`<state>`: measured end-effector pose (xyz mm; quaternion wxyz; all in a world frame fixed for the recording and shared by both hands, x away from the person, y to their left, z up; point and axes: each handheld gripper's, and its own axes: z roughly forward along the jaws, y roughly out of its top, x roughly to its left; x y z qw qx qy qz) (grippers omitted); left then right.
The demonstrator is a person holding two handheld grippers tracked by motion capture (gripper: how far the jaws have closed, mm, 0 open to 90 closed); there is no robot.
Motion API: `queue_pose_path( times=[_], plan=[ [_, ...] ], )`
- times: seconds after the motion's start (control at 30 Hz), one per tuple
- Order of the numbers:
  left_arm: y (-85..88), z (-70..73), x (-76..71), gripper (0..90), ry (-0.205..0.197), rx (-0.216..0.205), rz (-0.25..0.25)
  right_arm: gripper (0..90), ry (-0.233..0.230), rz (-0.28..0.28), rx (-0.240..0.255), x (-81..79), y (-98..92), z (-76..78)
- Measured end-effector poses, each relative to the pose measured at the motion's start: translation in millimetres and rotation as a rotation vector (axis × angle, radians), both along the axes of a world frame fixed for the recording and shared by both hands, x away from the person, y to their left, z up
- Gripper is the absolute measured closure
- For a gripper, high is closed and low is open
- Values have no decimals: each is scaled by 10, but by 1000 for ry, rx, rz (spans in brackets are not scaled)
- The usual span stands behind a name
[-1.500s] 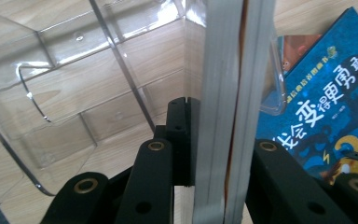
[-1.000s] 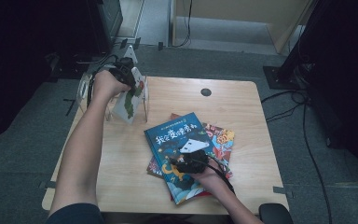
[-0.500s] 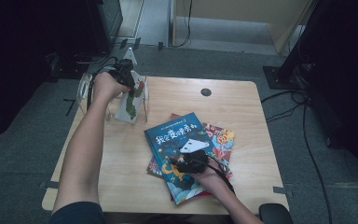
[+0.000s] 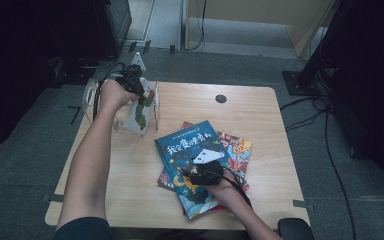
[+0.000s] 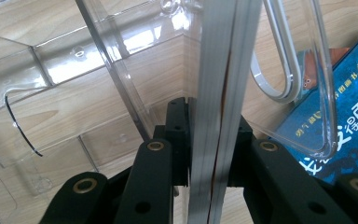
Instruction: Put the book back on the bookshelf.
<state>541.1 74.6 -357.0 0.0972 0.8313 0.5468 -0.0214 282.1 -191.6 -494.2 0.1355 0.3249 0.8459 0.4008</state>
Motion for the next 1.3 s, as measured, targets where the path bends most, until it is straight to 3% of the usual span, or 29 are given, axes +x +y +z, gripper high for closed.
queue_pose_path(
  times=[0.7,1.3],
  plan=[
    [-38,-34,47,768,-40,-10,11,448,0,0,-1,0,0,0],
    [-47,-72,79,772,-31,-11,14,450,0,-1,0,0,0,0]
  ],
)
